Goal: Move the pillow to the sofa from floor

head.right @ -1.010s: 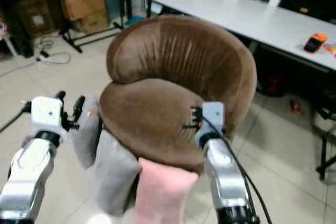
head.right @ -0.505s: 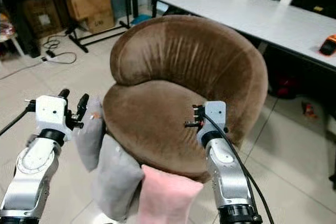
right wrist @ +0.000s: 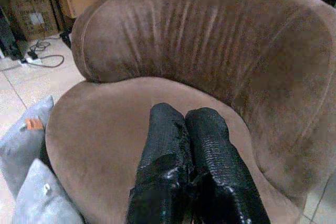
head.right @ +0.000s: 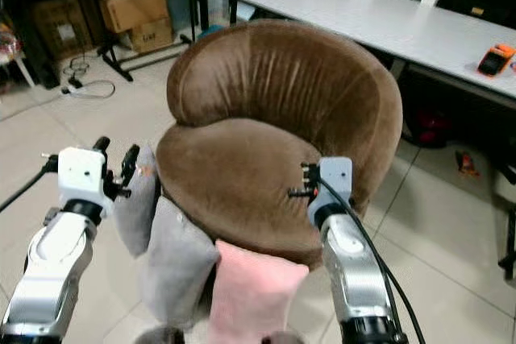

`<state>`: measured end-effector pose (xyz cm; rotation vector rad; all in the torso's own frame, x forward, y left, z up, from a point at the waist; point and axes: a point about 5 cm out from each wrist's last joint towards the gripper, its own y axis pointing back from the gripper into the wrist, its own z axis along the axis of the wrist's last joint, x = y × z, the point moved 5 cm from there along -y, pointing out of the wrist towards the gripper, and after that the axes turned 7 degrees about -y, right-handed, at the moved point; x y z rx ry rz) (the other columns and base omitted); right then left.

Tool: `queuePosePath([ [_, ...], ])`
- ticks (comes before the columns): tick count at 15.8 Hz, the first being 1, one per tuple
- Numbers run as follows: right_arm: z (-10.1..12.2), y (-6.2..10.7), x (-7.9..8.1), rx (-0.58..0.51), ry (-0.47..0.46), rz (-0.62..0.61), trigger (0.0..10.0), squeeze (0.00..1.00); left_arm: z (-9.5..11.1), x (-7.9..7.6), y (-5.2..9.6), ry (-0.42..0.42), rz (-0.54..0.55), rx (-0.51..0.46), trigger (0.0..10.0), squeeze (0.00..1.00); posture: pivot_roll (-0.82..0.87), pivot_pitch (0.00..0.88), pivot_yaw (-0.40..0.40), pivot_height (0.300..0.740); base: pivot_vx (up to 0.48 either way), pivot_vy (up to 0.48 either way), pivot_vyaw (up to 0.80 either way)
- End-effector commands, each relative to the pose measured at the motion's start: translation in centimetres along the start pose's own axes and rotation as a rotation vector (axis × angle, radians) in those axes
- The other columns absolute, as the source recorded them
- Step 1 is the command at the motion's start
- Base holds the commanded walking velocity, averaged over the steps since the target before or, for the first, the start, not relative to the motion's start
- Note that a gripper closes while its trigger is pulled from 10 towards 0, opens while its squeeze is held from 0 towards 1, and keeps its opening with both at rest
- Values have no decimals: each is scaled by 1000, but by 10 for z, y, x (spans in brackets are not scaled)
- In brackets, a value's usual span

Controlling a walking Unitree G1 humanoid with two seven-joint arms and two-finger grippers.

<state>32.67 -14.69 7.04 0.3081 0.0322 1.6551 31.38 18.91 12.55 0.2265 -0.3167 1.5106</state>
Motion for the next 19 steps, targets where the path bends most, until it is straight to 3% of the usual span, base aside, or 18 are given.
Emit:
queuePosePath([
  [1, 3, 0, 0, -6, 3, 5, 10000, 0, 1, -2, 2, -9, -1, -3, 10000, 0, -60, 0, -54, 630, 0, 0, 0],
  [7, 3, -1, 1, 1, 21, 17, 10000, 0, 0, 2, 5, 18, 34, -14, 10000, 0, -53, 0, -67, 565, 0, 0, 0],
  [12, 4, -1, 1, -6, 30, 12, 10000, 0, -2, 4, 6, 26, 36, -8, 10000, 0, -51, 0, -70, 565, 0, 0, 0],
  [16, 4, -2, 1, 10, 54, 14, 10000, 0, -2, 4, 7, 32, 32, -6, 10000, 0, -53, 0, -70, 565, 299, 0, 0],
  [19, 4, -3, 1, 18, 66, 14, 10000, 0, -3, 4, 7, 34, 32, -4, 10000, 0, -54, 0, -71, 565, 331, 0, 600],
])
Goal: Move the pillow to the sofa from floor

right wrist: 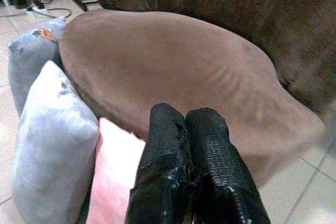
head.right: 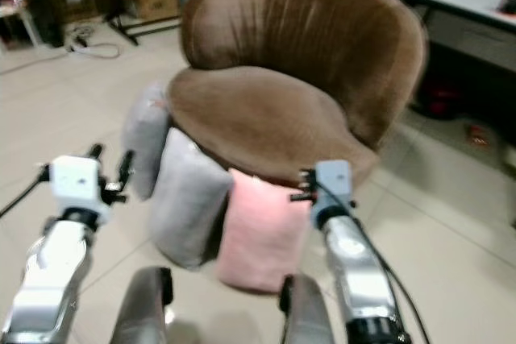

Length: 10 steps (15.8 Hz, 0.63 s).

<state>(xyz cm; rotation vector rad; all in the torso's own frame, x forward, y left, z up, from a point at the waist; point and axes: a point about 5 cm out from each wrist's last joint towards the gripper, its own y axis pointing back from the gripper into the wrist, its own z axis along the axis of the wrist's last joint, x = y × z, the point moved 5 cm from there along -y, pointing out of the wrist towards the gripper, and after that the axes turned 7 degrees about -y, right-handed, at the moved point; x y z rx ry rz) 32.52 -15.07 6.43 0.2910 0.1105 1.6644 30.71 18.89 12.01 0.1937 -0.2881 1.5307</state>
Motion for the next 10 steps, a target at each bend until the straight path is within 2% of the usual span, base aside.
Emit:
queuePosePath([
  [1, 9, -3, 4, -18, 8, 3, 10000, 0, 2, 6, 0, -5, 14, -2, 10000, 0, -53, 0, -70, 565, 334, 0, 600],
  [8, 7, -4, 1, -13, 1, -17, 10000, 0, 1, 7, 0, -11, 12, 0, 10000, 0, -53, 0, -69, 565, 335, 0, 0],
  [10, 6, -4, 1, -3, 1, -18, 10000, 0, 0, 7, 0, -17, 16, 9, 10000, 0, -52, 0, -70, 565, 133, 0, 0],
])
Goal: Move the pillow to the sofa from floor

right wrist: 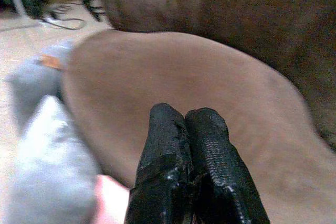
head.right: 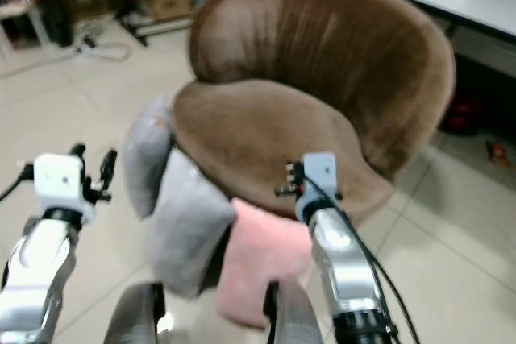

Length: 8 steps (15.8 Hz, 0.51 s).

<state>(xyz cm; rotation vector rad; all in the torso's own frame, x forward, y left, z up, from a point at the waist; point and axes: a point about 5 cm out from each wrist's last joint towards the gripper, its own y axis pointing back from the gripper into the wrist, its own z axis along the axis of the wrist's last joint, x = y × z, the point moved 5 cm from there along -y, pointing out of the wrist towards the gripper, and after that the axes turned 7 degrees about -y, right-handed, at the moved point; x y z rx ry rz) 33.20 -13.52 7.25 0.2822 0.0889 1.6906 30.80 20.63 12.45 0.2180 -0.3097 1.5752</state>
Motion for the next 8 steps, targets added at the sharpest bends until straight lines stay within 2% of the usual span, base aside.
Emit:
queuePosePath([
  [1, -4, 3, -15, 26, -5, -41, 10000, 0, 1, -11, 1, 12, -33, 0, 10000, 0, -52, 0, -71, 565, 0, 0, 0],
  [6, -4, -6, -12, 37, 0, 1, 10000, 0, -2, -21, 4, -13, -105, 7, 10000, 0, -32, 0, -84, 530, 0, 0, 0],
  [8, -13, -21, -7, 89, 9, 50, 10000, 0, 1, -30, 2, -41, -159, -9, 10000, 0, -26, 0, -77, 510, 0, 0, 0],
])
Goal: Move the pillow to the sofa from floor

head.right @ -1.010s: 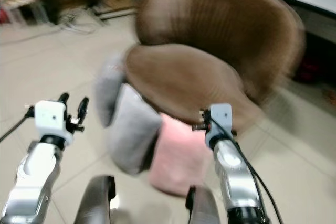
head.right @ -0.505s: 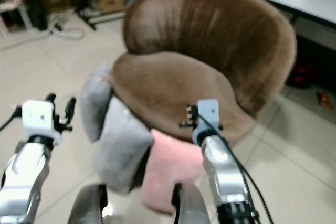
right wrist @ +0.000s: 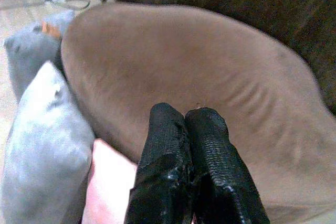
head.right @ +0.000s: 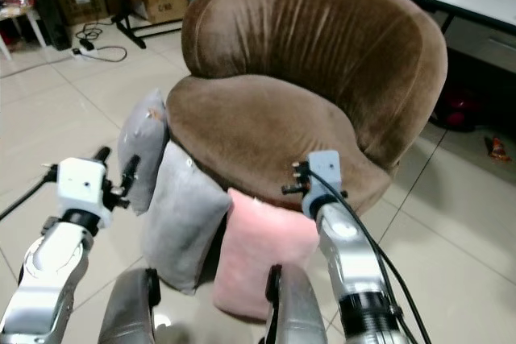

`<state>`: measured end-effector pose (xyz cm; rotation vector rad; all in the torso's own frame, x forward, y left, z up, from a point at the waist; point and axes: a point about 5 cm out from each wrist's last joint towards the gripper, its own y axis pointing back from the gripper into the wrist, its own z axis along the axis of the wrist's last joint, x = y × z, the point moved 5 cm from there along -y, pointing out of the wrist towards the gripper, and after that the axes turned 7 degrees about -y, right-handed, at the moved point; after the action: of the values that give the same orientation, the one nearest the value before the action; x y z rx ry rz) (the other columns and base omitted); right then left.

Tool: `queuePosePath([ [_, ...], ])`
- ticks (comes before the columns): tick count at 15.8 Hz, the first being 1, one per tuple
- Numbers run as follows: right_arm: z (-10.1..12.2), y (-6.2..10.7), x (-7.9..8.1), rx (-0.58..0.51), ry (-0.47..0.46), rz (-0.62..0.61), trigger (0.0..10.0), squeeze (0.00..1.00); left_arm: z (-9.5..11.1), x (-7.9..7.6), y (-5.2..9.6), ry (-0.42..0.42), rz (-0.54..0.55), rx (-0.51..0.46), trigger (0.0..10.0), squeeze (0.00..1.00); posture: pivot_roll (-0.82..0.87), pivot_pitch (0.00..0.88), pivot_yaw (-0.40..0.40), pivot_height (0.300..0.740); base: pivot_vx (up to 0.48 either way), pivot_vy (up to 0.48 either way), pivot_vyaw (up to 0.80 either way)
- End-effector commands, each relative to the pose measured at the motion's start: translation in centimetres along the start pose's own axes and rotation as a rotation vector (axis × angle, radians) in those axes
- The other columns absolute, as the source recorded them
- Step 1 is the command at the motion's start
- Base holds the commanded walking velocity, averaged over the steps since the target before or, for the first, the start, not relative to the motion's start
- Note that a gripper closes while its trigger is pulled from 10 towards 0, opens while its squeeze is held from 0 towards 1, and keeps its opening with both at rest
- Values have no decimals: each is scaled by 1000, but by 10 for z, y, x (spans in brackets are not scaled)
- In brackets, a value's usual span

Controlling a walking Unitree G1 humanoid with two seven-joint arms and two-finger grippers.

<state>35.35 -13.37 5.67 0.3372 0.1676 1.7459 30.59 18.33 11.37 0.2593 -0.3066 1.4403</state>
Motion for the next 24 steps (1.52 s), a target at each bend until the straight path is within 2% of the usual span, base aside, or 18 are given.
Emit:
queuePosePath([
  [1, -8, -5, 1, 33, 30, 16, 10000, 0, 5, -10, -3, -10, -44, -20, 10000, 0, -41, 0, -66, 500, 0, 0, 0],
  [2, -11, -13, 5, 57, 56, 27, 10000, 0, 5, -22, -2, -3, -92, -22, 10000, 0, -69, 0, -50, 480, 0, 0, 0],
  [6, -9, -24, 6, 72, 58, 23, 10000, 0, 4, -39, 5, 25, -147, -16, 10000, 0, -103, 0, -38, 445, 0, 0, 0],
  [9, -12, -29, 10, 81, 57, 28, 10000, 0, 6, -41, 13, 39, -154, -17, 10000, 0, -84, 0, -48, 415, 0, 0, 0],
  [12, -10, -34, 13, 62, 16, 24, 10000, 0, 10, -38, 31, 41, -150, -10, 10000, 0, -38, 5, -57, 391, 0, 0, 0],
  [13, -5, -36, 10, 32, -48, -2, 10000, 1000, 11, -37, 37, 37, -165, -5, 10000, 0, -24, 21, -57, 391, 0, 0, 0],
  [15, 4, -40, -5, -19, -114, -104, 10000, 1000, 15, -39, 49, 37, -215, -2, 10000, 0, 1, 59, -46, 391, 0, 0, 0],
  [18, 9, -41, -27, -36, -210, -244, 10000, 1000, 18, -42, 62, 31, -263, 17, 10000, 0, 18, 95, -30, 391, 0, 0, 0],
  [20, 10, -41, -32, -37, -283, -275, 10000, 1000, 19, -42, 66, 30, -272, 24, 10000, 0, 26, 104, -29, 391, 0, 0, 0],
  [22, 17, -42, -43, -59, -420, -326, 10000, 1000, 20, -38, 70, 27, -272, 40, 10000, 0, 43, 117, -30, 391, 0, 0, 0],
  [24, 23, -42, -54, -81, -516, -374, 10000, 1000, 21, -32, 76, 17, -261, 61, 10000, 0, 61, 133, -35, 391, 0, 0, 0],
])
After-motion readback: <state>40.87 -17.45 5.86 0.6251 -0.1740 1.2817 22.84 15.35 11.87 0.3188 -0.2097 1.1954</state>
